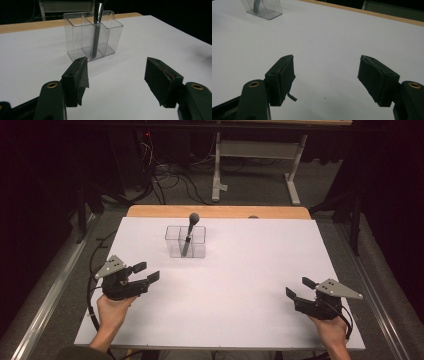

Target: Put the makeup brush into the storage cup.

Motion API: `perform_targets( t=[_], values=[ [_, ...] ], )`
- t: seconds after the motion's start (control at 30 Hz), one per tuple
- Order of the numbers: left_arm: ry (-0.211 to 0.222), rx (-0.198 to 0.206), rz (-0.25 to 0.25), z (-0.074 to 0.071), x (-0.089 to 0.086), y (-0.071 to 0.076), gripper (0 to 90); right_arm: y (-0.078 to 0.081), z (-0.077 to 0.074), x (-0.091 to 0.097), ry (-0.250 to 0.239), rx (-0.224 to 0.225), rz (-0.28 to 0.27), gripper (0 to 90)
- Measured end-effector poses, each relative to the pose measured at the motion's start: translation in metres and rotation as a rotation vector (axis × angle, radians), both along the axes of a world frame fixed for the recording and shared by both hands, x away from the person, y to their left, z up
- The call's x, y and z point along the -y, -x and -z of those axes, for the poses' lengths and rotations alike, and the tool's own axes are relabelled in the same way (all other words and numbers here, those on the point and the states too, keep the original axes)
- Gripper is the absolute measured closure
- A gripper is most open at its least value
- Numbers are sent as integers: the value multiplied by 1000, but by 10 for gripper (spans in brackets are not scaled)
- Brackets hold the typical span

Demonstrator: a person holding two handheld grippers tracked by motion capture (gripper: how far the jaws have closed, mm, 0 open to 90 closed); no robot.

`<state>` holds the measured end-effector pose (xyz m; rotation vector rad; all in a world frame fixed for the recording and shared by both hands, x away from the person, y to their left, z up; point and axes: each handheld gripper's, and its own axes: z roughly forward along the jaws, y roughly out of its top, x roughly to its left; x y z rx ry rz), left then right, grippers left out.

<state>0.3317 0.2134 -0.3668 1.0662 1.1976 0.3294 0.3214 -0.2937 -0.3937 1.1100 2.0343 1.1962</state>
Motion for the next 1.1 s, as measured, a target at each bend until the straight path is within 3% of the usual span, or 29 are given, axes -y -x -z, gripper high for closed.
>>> perform_targets(
  t=[0.4, 1.1],
  values=[
    [-13, 2, -18, 8, -1, -1, 354, 0, 0, -1, 4, 6, -5, 310],
    [-42, -35, -23, 20, -1, -4, 360, 0, 0, 2, -14, 0, 5, 309]
  ],
)
